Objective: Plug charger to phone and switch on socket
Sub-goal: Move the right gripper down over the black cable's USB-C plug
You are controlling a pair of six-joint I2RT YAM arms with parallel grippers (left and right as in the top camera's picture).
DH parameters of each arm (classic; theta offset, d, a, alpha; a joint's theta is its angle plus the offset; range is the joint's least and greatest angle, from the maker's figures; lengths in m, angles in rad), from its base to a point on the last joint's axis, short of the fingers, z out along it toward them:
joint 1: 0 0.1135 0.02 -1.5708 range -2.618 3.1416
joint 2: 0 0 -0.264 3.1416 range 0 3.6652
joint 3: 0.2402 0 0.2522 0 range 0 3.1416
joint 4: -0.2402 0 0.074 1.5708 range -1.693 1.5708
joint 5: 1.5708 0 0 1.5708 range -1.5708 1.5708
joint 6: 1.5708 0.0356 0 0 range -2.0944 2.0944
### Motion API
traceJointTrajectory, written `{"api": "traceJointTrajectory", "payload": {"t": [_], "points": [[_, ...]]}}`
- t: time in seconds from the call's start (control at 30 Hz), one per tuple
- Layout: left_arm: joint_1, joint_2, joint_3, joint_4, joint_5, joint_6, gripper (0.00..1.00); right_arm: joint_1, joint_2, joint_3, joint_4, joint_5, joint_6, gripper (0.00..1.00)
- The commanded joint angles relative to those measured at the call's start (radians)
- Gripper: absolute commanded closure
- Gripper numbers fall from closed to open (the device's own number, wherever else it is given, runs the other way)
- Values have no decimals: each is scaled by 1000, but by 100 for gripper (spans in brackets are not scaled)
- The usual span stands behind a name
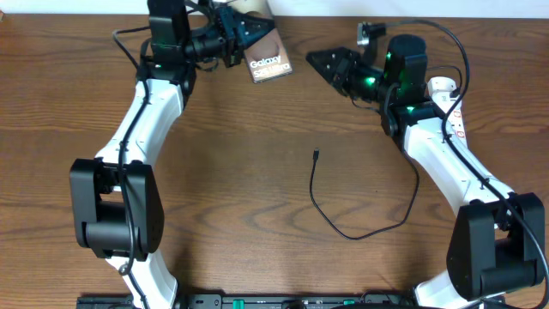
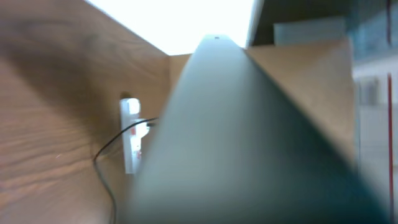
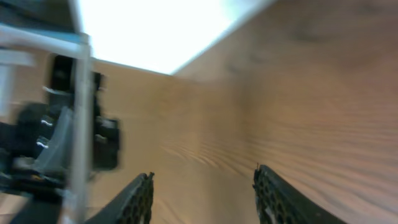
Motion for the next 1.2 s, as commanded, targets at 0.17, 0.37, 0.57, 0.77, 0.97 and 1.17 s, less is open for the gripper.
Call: {"api": "traceJointTrajectory", "payload": {"t": [0.17,0.37,0.57,0.77,0.97,1.17], "points": [[42,-29,15,-226,-99,16,93,4,14,-8,-265,93,-253,46],[43,-28,-6,-227,-96,56,93,25,14,45,-491,232,-379,49],[44,-20,-16,-226,-49,100,93,98,14,169,-715,443,-476,50],[88,11,-16,-225,53,106,93,166,14,243,-813,583,-496,55],[161,26,-16,-225,158,106,93,195,19,249,-832,628,-495,58],[153,26,-16,-225,217,148,93,227,53,249,-847,629,-495,62]]}}
